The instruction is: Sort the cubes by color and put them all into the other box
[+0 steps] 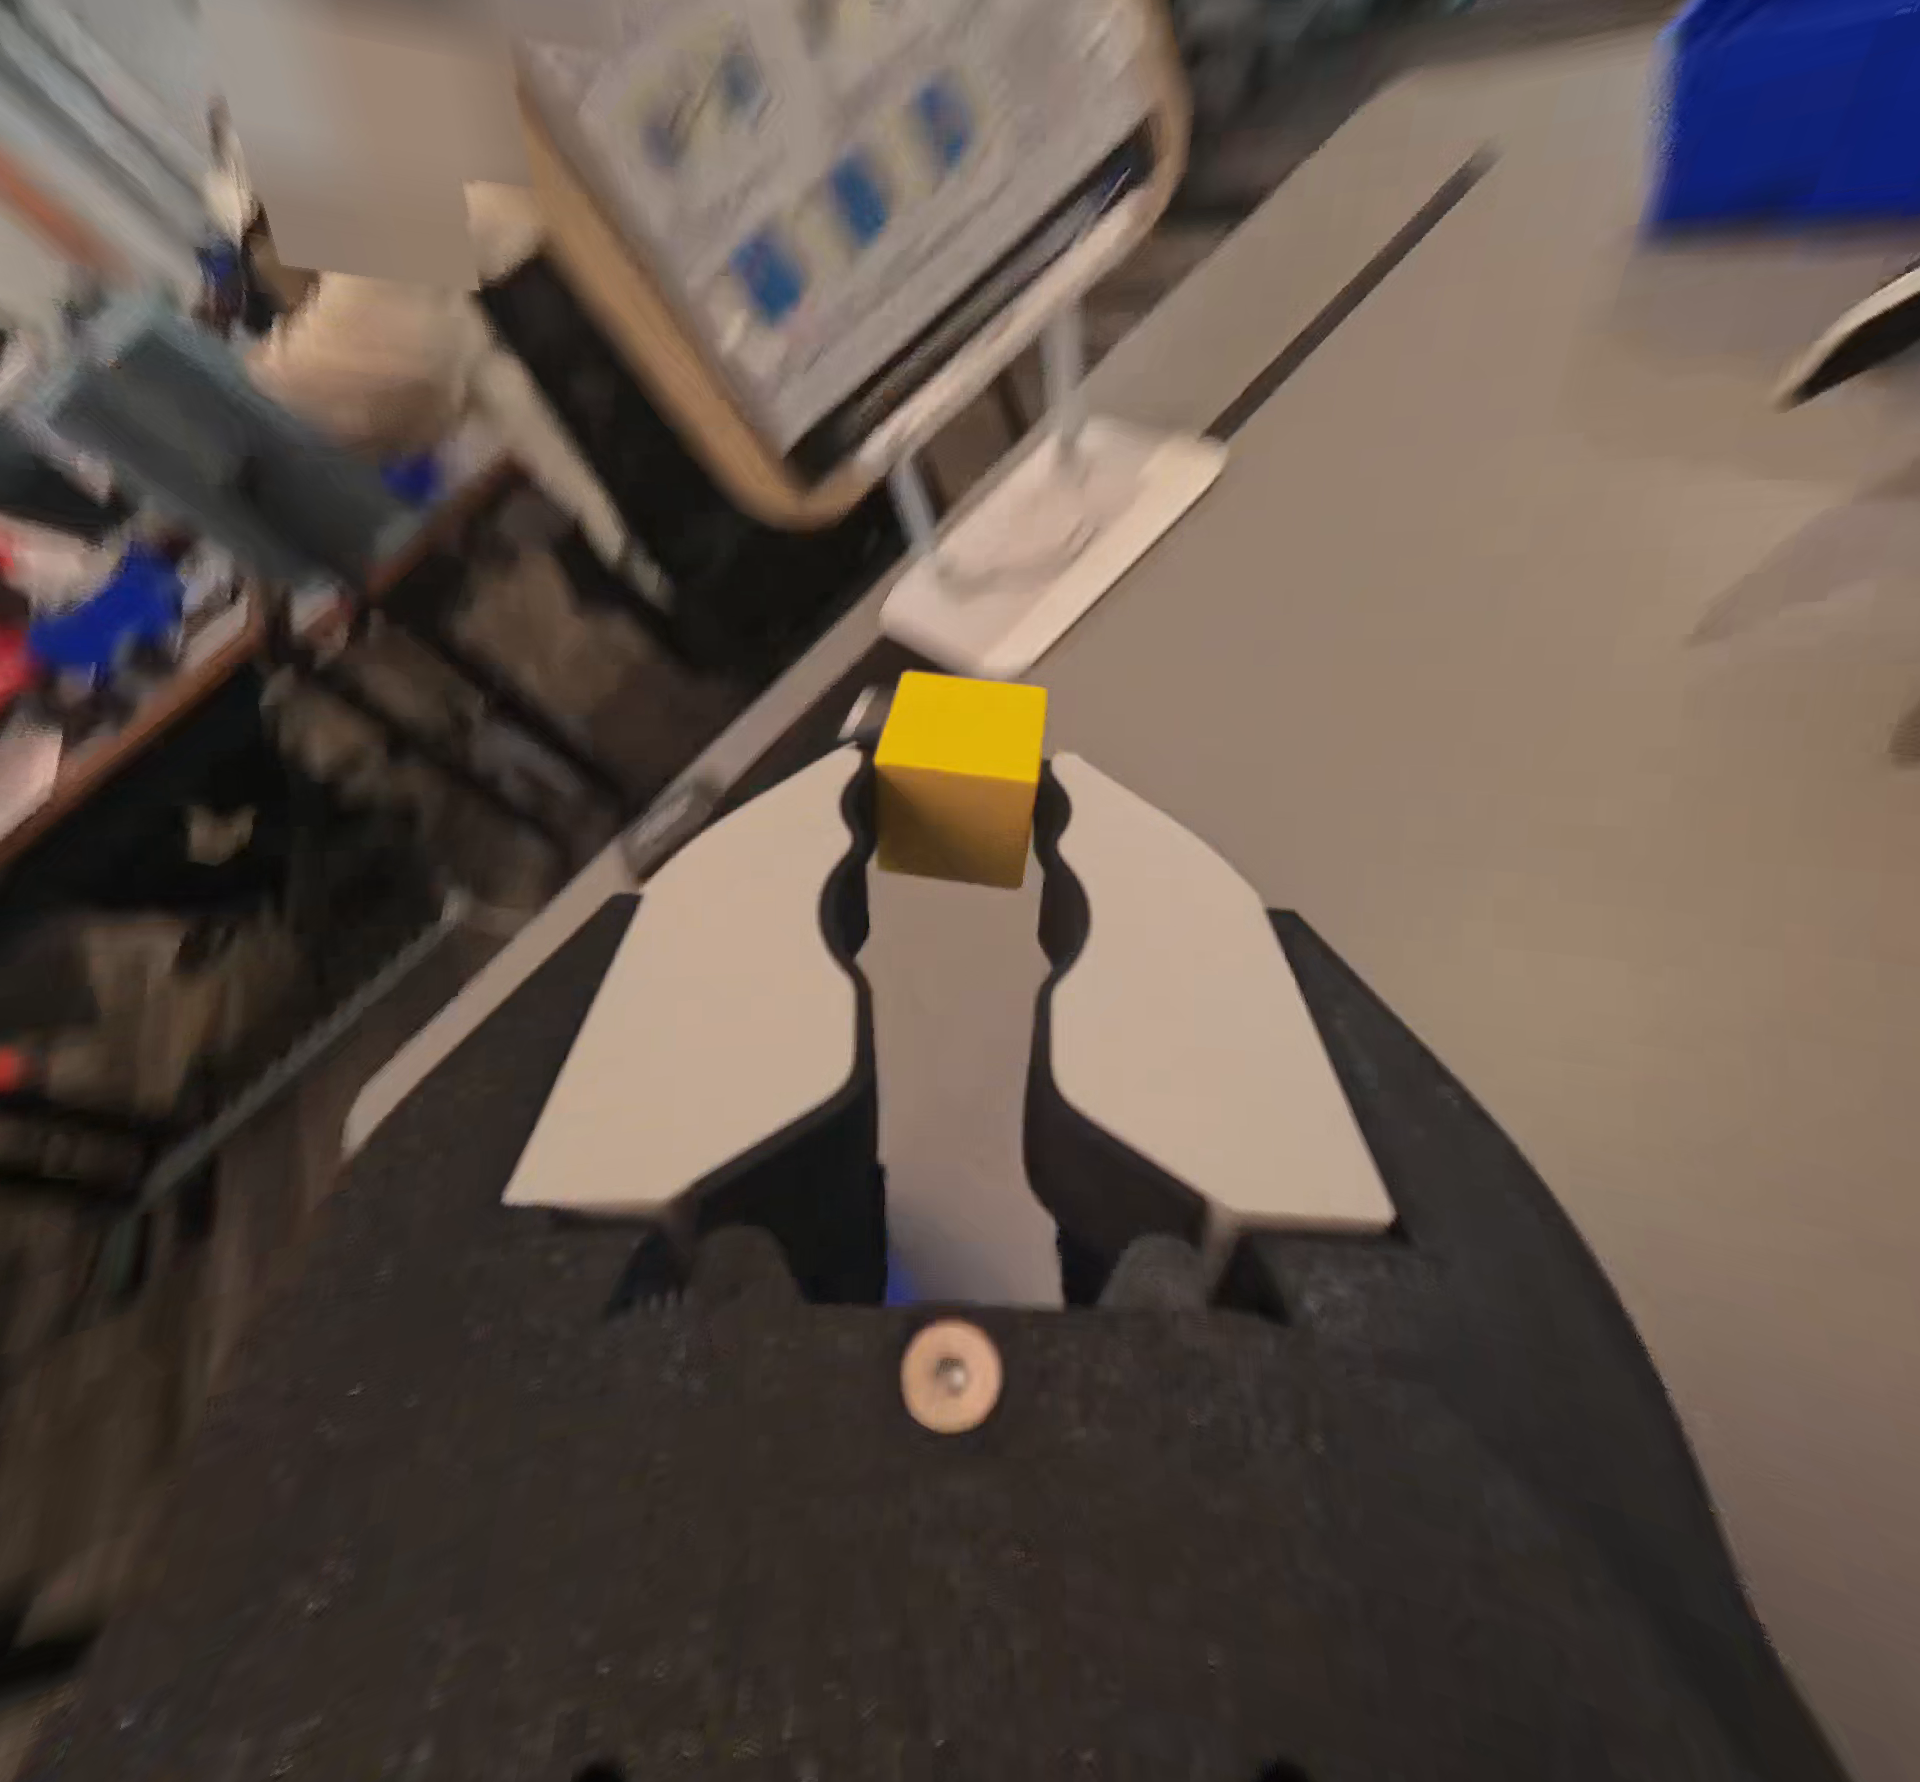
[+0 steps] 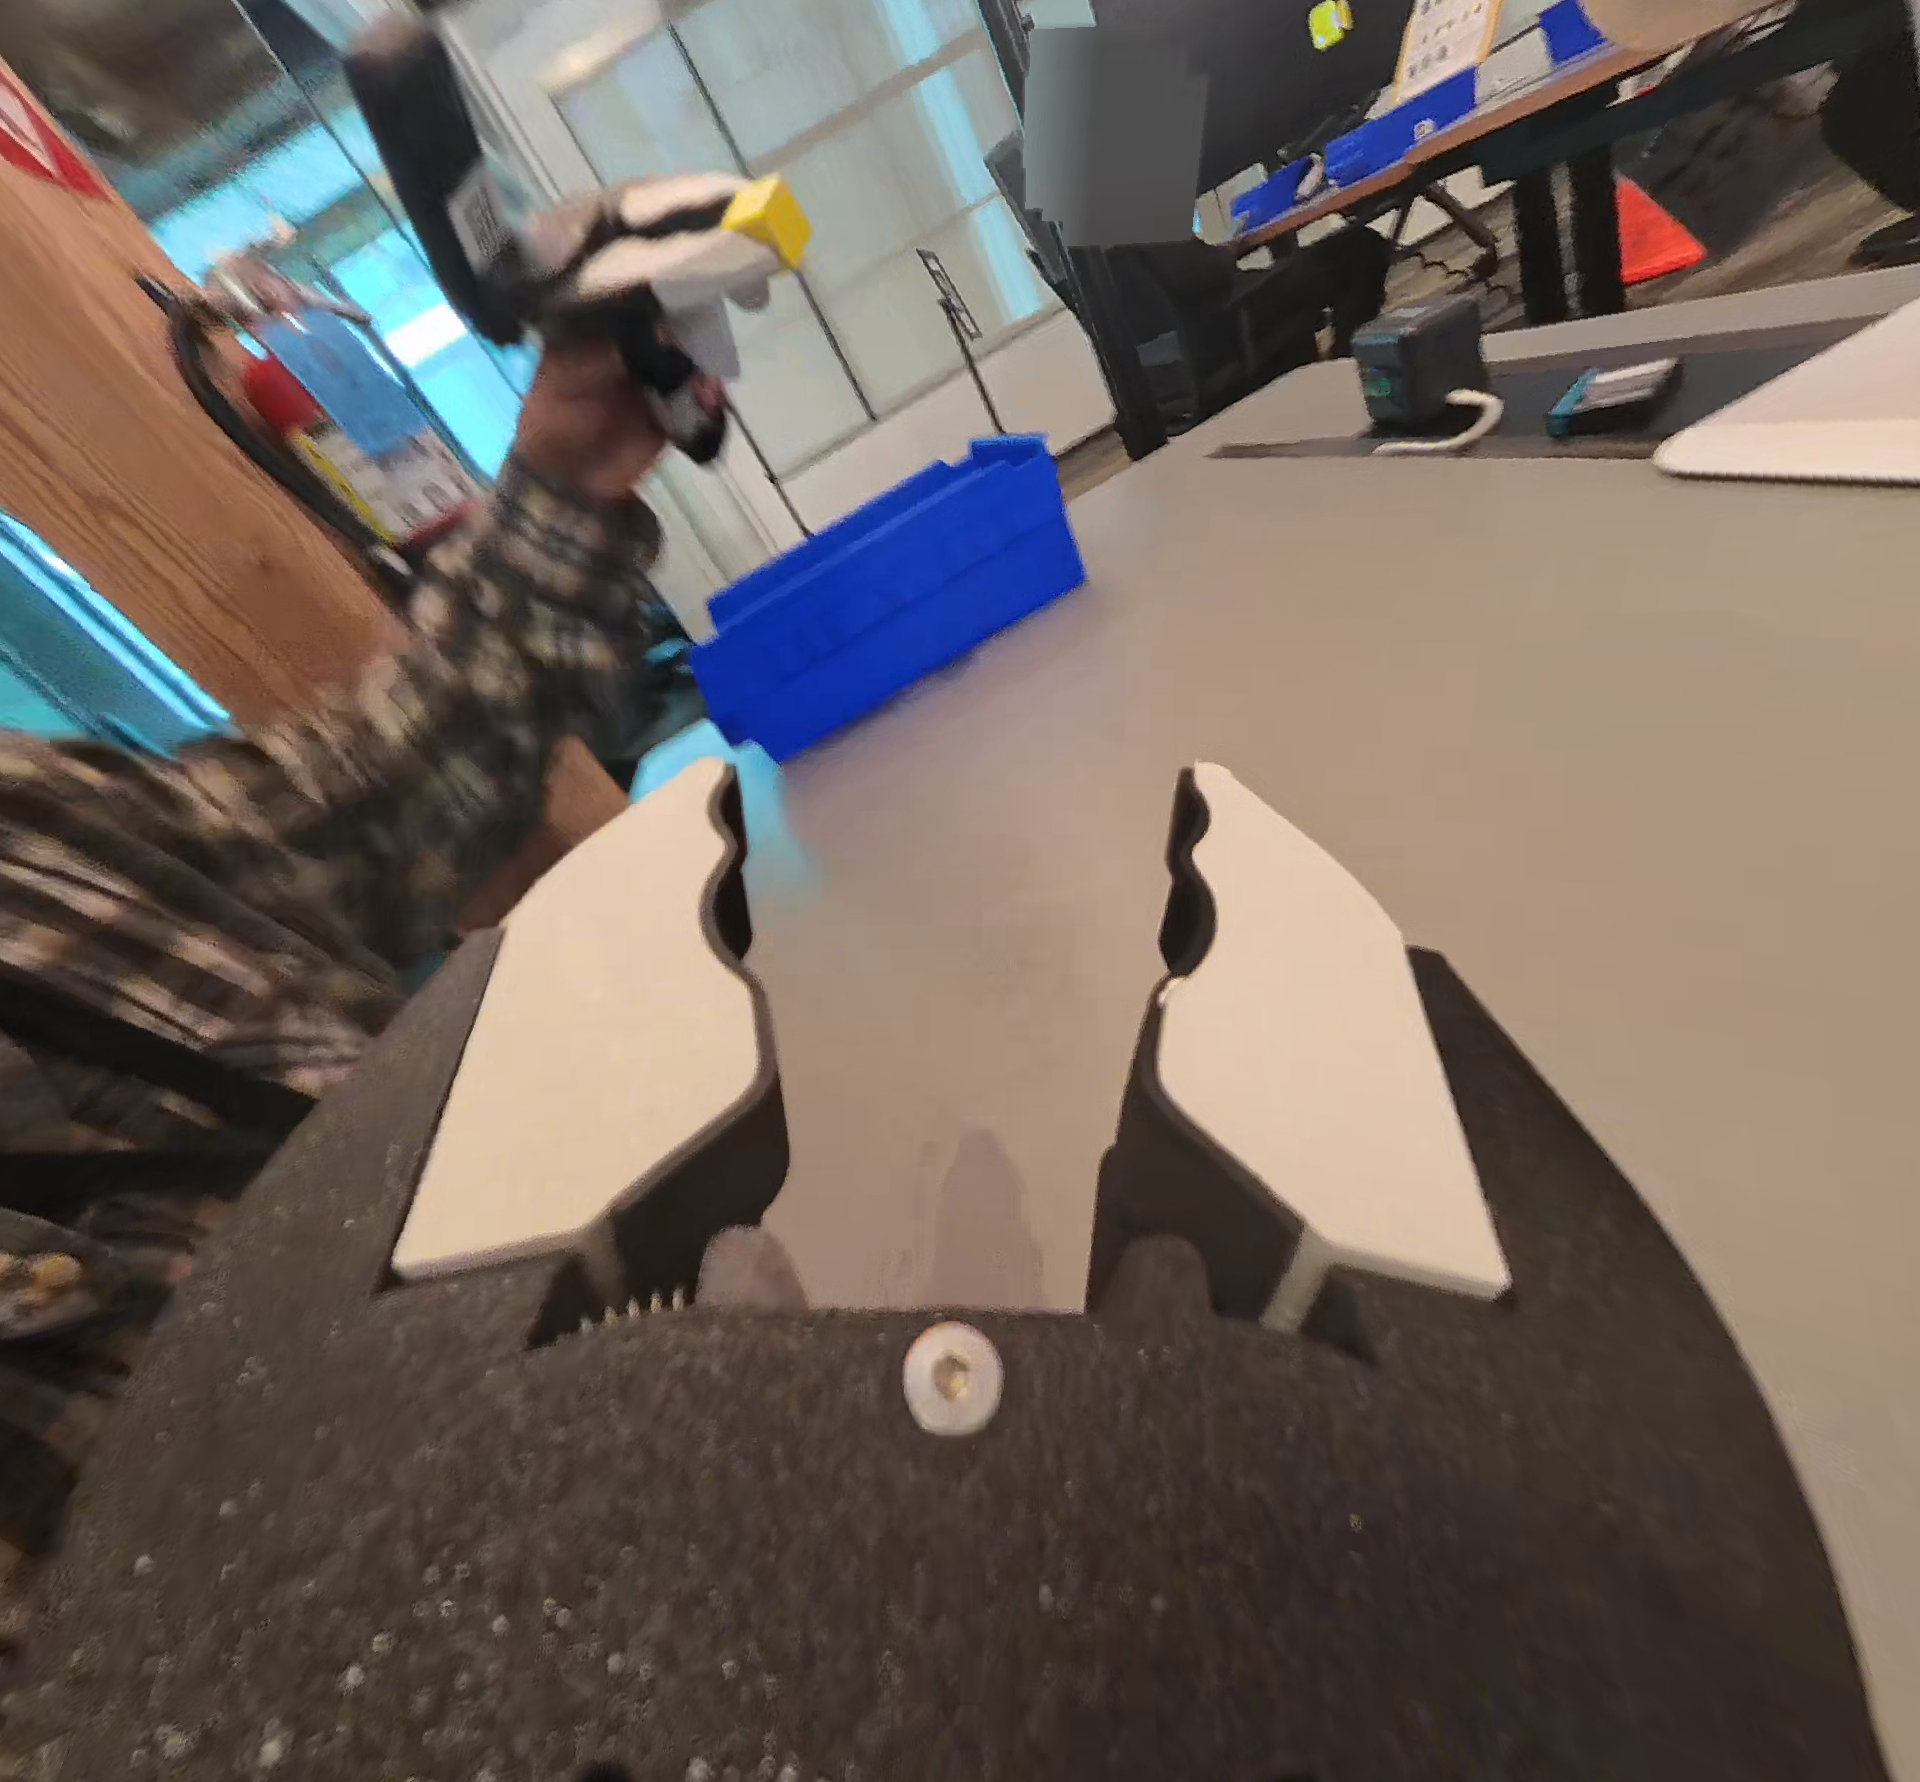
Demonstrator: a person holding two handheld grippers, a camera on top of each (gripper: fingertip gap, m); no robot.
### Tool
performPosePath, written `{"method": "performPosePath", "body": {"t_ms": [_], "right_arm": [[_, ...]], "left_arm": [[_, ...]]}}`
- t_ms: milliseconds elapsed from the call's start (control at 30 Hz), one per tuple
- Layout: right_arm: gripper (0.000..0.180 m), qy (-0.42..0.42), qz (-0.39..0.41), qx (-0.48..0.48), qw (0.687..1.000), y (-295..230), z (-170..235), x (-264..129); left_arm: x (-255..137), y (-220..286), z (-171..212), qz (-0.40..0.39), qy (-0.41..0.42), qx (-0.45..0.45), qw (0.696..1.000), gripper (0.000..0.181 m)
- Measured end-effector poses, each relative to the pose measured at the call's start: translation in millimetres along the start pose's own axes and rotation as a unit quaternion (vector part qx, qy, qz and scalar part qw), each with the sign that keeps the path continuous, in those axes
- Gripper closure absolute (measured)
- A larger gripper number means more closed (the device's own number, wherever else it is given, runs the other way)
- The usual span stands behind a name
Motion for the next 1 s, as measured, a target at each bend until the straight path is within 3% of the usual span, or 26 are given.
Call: {"method": "performPosePath", "body": {"t_ms": [167, 333, 467, 667, 733, 867, 1000], "right_arm": [[0.107, 0.009, -0.063, 0.116, 0.991, -29, -19, 15], [0.111, -0.055, -0.103, 0.226, 0.967, -49, -26, 28], [0.112, -0.103, -0.113, 0.277, 0.949, -52, -16, 37], [0.129, -0.135, -0.133, 0.282, 0.94, -56, -6, 53], [0.152, -0.137, -0.158, 0.284, 0.936, -59, -6, 56], [0.152, -0.154, -0.133, 0.25, 0.947, -58, -8, 49], [0.152, -0.15, -0.082, 0.201, 0.965, -50, -32, 7]], "left_arm": [[66, 108, -28, 0.098, 0.178, 0.067, 0.977, 0.153], [128, 176, -22, 0.193, 0.255, 0.072, 0.945, 0.153], [140, 204, -20, 0.215, 0.246, 0.113, 0.938, 0.153], [137, 211, -13, 0.211, 0.242, 0.123, 0.939, 0.153], [137, 210, -12, 0.206, 0.236, 0.125, 0.941, 0.153], [140, 213, -10, 0.221, 0.23, 0.118, 0.94, 0.152], [143, 217, -11, 0.249, 0.232, 0.084, 0.936, 0.126]]}}
Point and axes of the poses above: each gripper's, where its closed fingertips meet, x out along the fingers, z out of its underside, y = z × x across the jaws, the point moved 9 cm from there along -x, back along the fingers, and after that the axes turned 11 degrees about z, right-handed, at the moved point
